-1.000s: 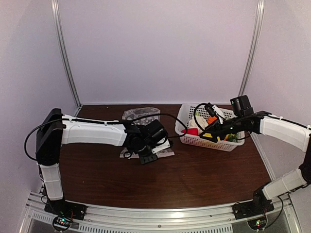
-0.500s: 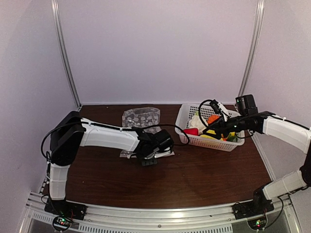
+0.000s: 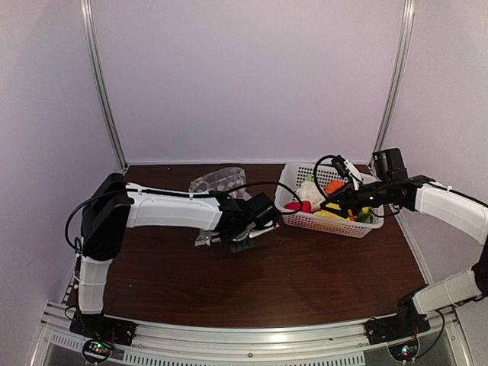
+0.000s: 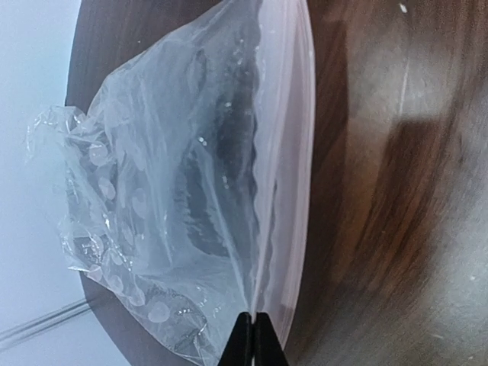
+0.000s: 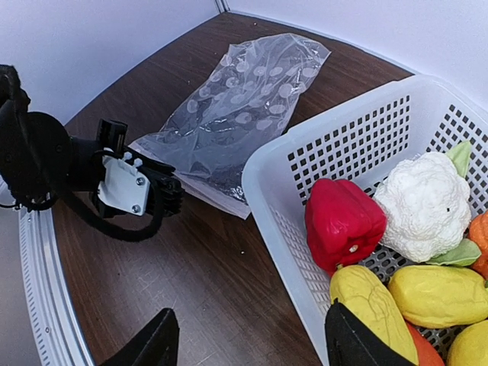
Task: Place the food in the zip-top bag and seal the zipper
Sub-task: Pick up the zipper food storage bag at the center of the board, then pass from the left arm to the right
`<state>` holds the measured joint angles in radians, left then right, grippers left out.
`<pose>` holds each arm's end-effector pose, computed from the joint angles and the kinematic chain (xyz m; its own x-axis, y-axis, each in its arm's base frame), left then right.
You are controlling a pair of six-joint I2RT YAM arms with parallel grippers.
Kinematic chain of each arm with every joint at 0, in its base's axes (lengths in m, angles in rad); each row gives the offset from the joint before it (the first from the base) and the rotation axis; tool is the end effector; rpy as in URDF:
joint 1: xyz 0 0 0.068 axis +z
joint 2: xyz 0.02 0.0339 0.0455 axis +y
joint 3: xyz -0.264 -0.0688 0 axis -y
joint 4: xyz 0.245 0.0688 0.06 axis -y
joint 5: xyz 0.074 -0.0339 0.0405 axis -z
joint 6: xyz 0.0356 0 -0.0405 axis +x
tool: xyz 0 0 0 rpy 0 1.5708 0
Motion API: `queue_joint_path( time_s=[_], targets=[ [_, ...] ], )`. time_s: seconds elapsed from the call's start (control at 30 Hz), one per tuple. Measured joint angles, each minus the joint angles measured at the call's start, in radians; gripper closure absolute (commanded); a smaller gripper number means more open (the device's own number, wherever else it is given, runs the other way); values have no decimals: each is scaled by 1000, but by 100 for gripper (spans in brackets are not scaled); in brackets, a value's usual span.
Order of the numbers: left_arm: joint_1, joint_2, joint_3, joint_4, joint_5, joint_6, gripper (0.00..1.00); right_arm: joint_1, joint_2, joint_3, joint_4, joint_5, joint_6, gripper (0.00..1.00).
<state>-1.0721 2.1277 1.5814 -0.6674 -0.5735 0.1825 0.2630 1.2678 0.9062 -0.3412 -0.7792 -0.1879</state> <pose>0.2257 -0.3740 0.1642 -0.3232 0.9123 -0.2515 0.7176 0.4096 0.5633 0.2517 0.0937 0.2707 -0.4819 -0.2674 -0.8344 -0.8069 0.5066 0.3037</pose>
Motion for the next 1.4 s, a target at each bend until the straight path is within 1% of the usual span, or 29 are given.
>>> queue_joint_path(
  time_s=[0.07,0.13,0.3,0.4,0.53,0.7,0.83,0.9,1.1,1.23,1.3,1.4],
  targets=[
    [5,-4,43,-37,21,-53,100,0,-2,11,-13,16,4,32],
    [14,-18,94,-79,40,-125,100,0,6,57,-38,39,17,32],
    [50,-106,195,-149,85,-317,100,23,92,278,-69,59,74,32],
    [82,-178,210,-150,136,-433,100,86,179,406,-74,65,117,34],
    [129,-279,154,-82,224,-553,100,173,293,498,-91,60,190,35],
    [156,-335,73,-5,262,-655,100,243,432,583,-136,41,264,32],
    [157,-378,-58,107,320,-736,100,280,473,624,-135,12,330,33],
    [158,-389,-97,153,347,-775,100,293,482,652,-122,8,363,34],
    [161,-419,-144,266,390,-857,100,328,534,757,-91,50,434,39],
    [162,-446,-153,304,399,-882,100,344,594,774,-90,106,461,41],
    [162,-456,-154,319,403,-890,100,348,619,774,-96,132,468,44],
    [162,-471,-169,347,416,-899,100,348,644,774,-108,165,479,52]
  ],
)
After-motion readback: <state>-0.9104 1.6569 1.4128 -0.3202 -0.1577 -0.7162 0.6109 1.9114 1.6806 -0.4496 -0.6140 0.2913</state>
